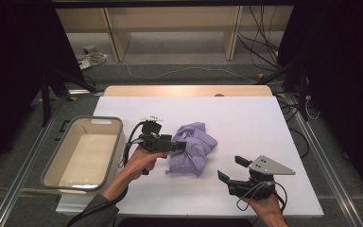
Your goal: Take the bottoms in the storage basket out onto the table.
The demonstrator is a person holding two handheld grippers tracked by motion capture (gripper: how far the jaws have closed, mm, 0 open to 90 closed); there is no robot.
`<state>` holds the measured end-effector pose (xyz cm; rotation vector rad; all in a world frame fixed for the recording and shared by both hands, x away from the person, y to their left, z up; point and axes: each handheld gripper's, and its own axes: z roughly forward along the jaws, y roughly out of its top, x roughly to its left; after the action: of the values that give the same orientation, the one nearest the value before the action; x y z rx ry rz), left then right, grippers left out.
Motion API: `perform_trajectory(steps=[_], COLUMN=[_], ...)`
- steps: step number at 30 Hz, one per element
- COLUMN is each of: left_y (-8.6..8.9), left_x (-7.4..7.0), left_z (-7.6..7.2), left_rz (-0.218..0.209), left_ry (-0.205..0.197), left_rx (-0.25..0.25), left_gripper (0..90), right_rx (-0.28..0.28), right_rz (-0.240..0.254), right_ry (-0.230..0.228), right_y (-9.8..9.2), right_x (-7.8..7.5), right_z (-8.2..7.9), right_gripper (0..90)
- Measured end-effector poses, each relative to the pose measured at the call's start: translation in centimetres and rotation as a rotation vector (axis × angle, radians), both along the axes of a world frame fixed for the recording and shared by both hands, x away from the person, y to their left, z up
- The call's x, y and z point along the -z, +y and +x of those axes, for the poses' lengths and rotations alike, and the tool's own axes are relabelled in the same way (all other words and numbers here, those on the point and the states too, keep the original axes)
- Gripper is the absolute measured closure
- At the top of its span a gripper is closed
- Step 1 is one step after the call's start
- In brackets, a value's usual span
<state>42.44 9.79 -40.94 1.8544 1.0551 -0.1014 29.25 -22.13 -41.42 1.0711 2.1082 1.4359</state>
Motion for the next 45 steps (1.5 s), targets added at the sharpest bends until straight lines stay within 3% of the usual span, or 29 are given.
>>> perform_trajectory(steps=[5, 9, 15, 25, 45], left_y=[0.1, 0.2, 0.6, 0.9, 1.6], left_x=[-0.4, -0.9, -1.2, -1.0, -0.5], left_z=[-0.4, -0.9, -1.6, -2.6, -4.2], left_rz=[-0.023, 0.001, -0.03, -0.065, -0.11], left_ry=[-0.02, -0.047, -0.079, -0.142, -0.219], left_rx=[0.019, 0.01, 0.018, 0.025, 0.01], left_gripper=[15.7, 15.5, 15.5, 14.9, 10.6], right_rx=[0.0, -0.001, -0.005, -0.006, -0.008], right_rz=[-0.001, 0.001, -0.002, 0.0, 0.005], right_ry=[0.0, 0.002, 0.006, 0.007, 0.003], right_y=[0.0, 0.0, 0.1, 0.1, 0.1], right_x=[0.0, 0.0, 0.0, 0.0, 0.0], right_z=[0.0, 0.0, 0.0, 0.0, -0.1], right_gripper=[20.8, 20.4, 20.2, 20.2, 20.2])
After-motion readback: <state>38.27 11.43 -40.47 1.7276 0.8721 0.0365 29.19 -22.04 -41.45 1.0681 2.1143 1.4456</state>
